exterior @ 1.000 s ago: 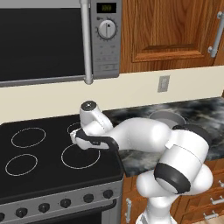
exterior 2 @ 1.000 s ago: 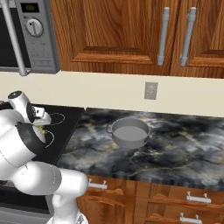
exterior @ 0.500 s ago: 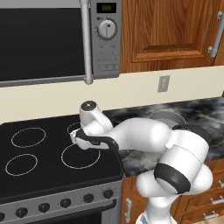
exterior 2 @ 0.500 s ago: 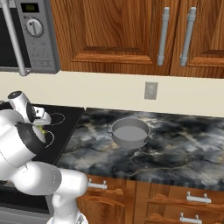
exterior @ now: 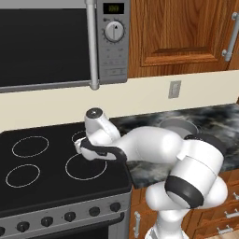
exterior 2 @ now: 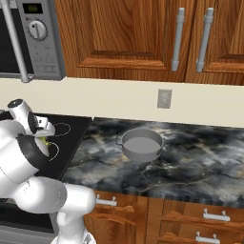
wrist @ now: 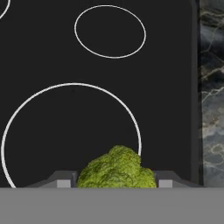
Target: Turn on the sink faucet. Then move the broccoli from the counter to the sink. Turn off the sink. Move the vegetable from the sink to the pot next to the stove. Finally move the pot to the rear left burner.
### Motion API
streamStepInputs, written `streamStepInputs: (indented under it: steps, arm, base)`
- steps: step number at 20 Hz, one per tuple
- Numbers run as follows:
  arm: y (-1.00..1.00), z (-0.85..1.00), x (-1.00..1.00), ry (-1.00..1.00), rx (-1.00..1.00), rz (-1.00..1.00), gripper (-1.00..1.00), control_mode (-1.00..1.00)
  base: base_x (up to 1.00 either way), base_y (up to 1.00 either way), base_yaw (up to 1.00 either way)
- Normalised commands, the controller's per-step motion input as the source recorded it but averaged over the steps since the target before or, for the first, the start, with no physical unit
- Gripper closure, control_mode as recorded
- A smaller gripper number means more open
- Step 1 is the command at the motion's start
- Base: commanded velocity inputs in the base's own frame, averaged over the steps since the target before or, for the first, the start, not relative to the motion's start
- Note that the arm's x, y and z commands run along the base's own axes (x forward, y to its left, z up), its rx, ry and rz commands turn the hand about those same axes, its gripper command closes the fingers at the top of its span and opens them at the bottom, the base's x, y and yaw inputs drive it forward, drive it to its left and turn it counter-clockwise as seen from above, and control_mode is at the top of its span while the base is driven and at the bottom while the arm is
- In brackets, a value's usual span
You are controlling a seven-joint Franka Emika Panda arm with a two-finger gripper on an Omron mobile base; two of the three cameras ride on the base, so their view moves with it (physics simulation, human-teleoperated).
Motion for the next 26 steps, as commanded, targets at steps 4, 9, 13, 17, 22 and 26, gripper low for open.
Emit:
streamStepInputs:
  steps: [4,9,13,17,22,26]
  arm:
    - [-0.21,0.00,-0.20,-0.11,0.01,0.00,1.00,-1.00]
    - [-0.42,0.00,-0.15,-0.12,0.03,-0.01,1.00,-1.00]
    - [-0.53,0.00,-0.02,-0.07,0.05,-0.01,1.00,-1.00]
    - [-0.61,0.05,0.00,-0.05,0.07,-0.01,1.00,-1.00]
    - [-0.68,0.12,0.00,-0.06,0.06,0.00,1.00,-1.00]
    - [-0.55,0.22,0.00,-0.06,0.03,-0.01,1.00,-1.00]
  base:
    - [0.00,0.00,0.00]
    - [0.00,0.00,0.00]
    - [0.00,0.00,0.00]
    - [0.00,0.00,0.00]
    - [0.00,0.00,0.00]
    - [0.00,0.00,0.00]
